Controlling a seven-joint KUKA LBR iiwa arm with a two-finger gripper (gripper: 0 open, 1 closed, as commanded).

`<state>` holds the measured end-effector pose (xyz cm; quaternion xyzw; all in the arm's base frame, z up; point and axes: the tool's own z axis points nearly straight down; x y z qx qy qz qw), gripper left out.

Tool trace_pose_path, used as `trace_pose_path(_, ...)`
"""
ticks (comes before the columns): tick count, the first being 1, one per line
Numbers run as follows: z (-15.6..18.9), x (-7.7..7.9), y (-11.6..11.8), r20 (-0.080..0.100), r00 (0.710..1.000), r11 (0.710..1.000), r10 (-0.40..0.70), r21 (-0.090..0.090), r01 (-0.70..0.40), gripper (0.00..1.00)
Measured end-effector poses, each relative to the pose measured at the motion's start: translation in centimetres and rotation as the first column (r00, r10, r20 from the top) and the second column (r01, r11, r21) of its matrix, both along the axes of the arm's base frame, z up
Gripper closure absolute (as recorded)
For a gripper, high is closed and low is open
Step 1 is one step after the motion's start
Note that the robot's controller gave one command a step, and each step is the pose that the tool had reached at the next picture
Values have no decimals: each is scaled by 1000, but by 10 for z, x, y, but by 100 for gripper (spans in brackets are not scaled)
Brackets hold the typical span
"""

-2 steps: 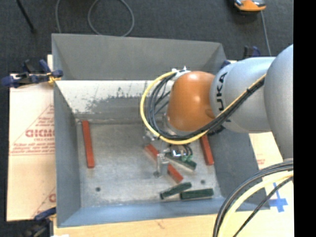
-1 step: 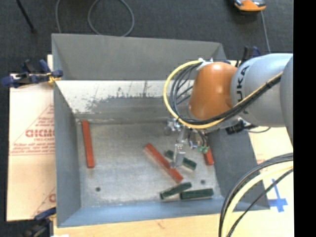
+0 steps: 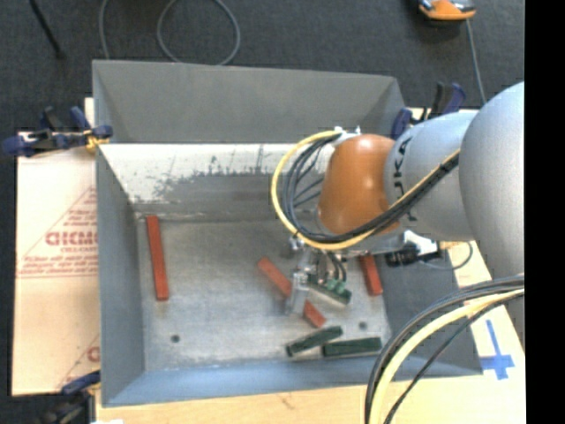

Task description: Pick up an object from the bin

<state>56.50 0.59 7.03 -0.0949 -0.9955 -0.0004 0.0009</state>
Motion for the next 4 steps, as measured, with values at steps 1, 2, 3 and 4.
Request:
trace_pose_path(1,1,1,-1,3,1000,1000,-1,0,1,0)
trace_pose_path(2,3,3,-2,10,1000,1000,-4,-1,4,100)
trace_pose_path(3,53,5,-2,10,1000,1000,-7,0,7,100)
trace_pose_path(4,70,7,-3,8,1000,1000,-9,-1,9,100)
